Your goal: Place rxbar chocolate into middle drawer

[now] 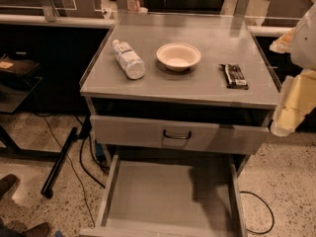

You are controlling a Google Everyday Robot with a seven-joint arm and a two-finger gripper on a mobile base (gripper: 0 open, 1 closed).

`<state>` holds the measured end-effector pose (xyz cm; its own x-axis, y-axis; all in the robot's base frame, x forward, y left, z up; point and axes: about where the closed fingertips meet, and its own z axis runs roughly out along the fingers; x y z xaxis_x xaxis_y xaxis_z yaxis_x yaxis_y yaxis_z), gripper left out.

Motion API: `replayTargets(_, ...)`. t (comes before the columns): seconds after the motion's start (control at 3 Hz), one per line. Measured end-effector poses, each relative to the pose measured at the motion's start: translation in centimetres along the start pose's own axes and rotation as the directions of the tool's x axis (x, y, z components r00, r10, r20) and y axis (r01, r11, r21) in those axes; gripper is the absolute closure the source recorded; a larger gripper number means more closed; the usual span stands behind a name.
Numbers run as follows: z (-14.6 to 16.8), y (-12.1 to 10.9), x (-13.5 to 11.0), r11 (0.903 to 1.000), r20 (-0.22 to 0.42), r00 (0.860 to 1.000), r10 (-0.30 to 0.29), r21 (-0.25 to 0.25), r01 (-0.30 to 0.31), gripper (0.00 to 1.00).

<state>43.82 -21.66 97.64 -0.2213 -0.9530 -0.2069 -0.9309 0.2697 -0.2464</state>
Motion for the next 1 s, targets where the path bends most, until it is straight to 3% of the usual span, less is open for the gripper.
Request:
replayTargets(0.67,0.1,-0.6,0.0,0.9999,0.006,1.000,-0.012,0.003,0.012,0.00)
replayTargets(1.0,1.6,-3.9,0.3,0.9994,-0.012,0.999,-0.034,-0.003,0.034,0.00)
